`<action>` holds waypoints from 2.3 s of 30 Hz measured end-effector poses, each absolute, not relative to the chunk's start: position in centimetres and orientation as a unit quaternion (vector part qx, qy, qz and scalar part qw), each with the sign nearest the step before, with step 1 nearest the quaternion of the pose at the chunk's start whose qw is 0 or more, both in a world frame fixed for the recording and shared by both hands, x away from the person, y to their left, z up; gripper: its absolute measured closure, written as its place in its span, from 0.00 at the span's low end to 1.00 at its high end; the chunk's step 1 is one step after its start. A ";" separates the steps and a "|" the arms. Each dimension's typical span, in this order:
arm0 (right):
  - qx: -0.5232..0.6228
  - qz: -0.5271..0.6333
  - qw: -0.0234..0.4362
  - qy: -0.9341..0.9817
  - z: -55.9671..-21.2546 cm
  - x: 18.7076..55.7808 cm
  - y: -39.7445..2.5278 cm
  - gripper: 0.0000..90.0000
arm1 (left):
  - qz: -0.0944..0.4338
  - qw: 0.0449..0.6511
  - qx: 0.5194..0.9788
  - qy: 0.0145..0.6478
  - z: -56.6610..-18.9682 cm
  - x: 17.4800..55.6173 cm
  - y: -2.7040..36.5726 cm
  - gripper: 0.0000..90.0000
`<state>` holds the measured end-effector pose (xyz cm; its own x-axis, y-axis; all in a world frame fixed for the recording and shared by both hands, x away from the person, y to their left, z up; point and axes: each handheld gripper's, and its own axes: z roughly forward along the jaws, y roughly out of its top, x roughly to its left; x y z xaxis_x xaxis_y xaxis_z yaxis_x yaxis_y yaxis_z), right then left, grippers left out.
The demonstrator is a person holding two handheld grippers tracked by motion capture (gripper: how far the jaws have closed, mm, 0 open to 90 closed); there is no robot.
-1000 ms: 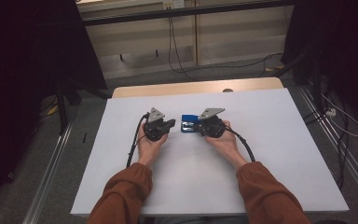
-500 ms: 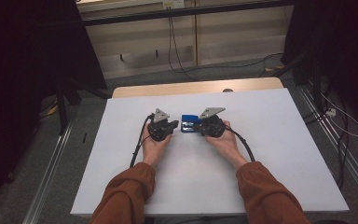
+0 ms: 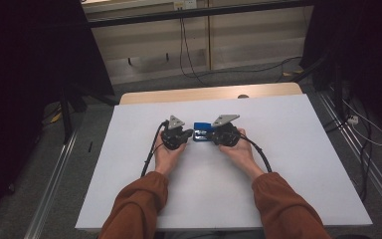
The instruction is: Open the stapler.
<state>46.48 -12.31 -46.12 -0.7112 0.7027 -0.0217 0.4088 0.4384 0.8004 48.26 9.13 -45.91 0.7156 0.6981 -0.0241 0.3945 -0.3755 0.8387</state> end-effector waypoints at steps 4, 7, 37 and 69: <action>0.335 0.408 0.178 0.830 -46.0 46.5 -12.3 1.00 | 0.173 0.443 0.813 0.337 -45.9 48.3 8.9 1.00; 0.335 0.407 0.179 0.831 -46.0 46.5 -12.2 1.00 | 0.174 0.441 0.813 0.339 -45.9 48.4 8.8 1.00; 0.342 0.412 0.178 0.826 -46.1 46.4 -12.3 1.00 | 0.181 0.465 0.800 0.331 -45.0 48.2 8.7 1.00; 0.344 0.414 0.180 0.824 -46.2 46.4 -12.1 1.00 | 0.182 0.485 0.786 0.338 -44.3 48.5 8.4 1.00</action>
<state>46.35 -12.15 -46.21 -0.6993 0.7148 -0.0114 0.4177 0.4215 0.8049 48.46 8.45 -44.35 0.7054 0.7076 -0.0416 0.3543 -0.3011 0.8853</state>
